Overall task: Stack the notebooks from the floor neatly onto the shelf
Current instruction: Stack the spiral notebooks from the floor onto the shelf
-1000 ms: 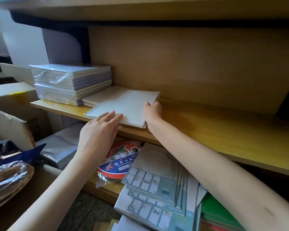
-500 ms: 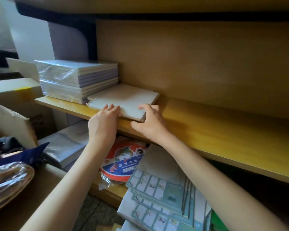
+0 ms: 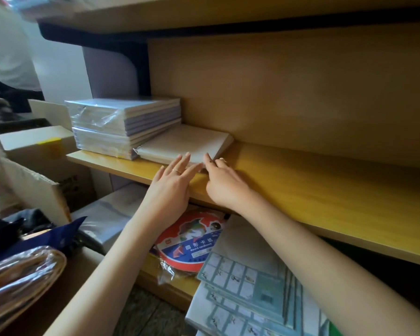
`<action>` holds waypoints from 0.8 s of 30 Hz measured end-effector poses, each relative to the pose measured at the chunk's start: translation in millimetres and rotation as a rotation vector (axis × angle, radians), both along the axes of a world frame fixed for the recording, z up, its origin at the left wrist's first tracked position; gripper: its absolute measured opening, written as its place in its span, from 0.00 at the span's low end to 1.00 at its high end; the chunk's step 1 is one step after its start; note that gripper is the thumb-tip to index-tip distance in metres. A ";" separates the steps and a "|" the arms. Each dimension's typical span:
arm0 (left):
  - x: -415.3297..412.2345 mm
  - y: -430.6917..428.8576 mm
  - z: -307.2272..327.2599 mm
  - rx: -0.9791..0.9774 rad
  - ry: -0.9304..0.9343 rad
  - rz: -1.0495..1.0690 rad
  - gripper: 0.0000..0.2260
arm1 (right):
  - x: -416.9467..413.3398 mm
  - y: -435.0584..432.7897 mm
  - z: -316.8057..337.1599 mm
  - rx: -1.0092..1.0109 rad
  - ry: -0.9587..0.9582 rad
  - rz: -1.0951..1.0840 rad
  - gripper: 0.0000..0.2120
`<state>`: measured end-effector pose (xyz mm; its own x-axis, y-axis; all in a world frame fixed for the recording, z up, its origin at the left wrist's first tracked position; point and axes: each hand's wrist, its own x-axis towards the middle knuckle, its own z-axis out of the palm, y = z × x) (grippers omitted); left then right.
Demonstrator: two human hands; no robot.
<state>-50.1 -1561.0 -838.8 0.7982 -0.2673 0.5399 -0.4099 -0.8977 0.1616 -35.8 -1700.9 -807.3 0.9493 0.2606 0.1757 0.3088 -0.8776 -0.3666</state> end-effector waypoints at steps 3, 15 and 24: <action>4.3 -1.0 0.6 -0.059 0.038 0.001 0.24 | 4.4 -0.8 2.0 0.012 0.025 0.011 0.32; 5.0 4.7 -3.0 -0.038 0.059 0.081 0.23 | 4.2 -3.4 -7.9 -0.032 -0.263 0.097 0.25; 14.4 6.8 0.1 -0.071 0.153 0.035 0.25 | -7.1 -2.9 -4.1 -0.054 -0.430 0.073 0.18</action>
<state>-35.7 -1554.2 -838.8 0.8807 -0.2034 0.4277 -0.3444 -0.8950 0.2836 -43.0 -1703.8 -811.4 0.7713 0.3443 0.5353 0.4855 -0.8621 -0.1451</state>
